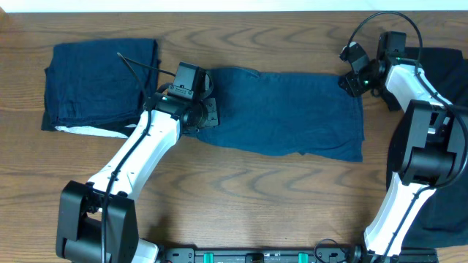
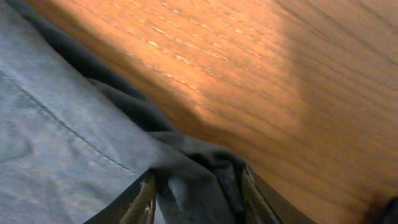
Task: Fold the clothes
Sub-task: 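Hold both trouser ends, stretching the trousers flat between grippers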
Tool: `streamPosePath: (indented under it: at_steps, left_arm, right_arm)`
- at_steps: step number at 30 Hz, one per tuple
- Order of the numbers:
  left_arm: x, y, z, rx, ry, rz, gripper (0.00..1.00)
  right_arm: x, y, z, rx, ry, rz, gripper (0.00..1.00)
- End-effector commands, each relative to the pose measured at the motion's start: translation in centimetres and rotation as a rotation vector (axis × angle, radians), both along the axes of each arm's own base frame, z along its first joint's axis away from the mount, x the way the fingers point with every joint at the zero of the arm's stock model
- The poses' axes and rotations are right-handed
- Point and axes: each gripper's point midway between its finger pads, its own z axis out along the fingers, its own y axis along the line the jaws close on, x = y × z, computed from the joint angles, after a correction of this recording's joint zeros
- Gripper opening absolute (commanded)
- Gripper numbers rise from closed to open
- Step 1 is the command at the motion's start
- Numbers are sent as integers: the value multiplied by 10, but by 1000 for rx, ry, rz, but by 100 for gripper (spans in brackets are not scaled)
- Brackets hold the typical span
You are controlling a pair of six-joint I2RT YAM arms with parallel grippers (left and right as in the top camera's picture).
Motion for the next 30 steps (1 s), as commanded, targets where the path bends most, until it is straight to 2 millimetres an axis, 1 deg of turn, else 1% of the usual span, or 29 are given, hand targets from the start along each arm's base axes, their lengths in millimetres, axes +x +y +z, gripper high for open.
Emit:
streamPosePath:
  at_steps: [1, 3, 7, 9, 11, 13, 19, 20, 24, 27, 30]
  left_arm:
    - [2, 3, -3, 18, -1, -3, 22]
    - [2, 3, -3, 18, -1, -3, 22]
    - [2, 3, -3, 18, 0, -3, 22]
    - [2, 3, -3, 18, -1, -4, 22]
    - [2, 3, -3, 18, -1, -4, 22]
    - [2, 3, -3, 18, -1, -4, 22]
    - [2, 3, -3, 18, -1, -3, 22]
    - [2, 3, -3, 18, -1, -3, 22]
    - [2, 3, -3, 18, -1, -4, 22]
    - [2, 3, -3, 18, -1, -3, 22]
    - [2, 3, -3, 18, -1, -4, 22]
  right_arm:
    - [-4, -1, -10, -32, 20, 5, 42]
    - [-4, -1, -12, -31, 24, 5, 40]
    - [-7, 0, -22, -26, 46, 6, 37]
    - [-8, 2, -27, -15, 54, 11, 33]
    - [-7, 4, -27, -7, 51, 14, 27]
    - [-4, 5, -22, 2, 35, 14, 23]
    - [3, 3, -2, -3, -15, 5, 18]
    - [4, 3, 2, -2, -20, 0, 16]
    - [5, 5, 19, 11, -41, -16, 1]
    - [3, 10, 27, 23, -41, -12, 1]
    - [-1, 20, 27, 31, -23, 1, 1]
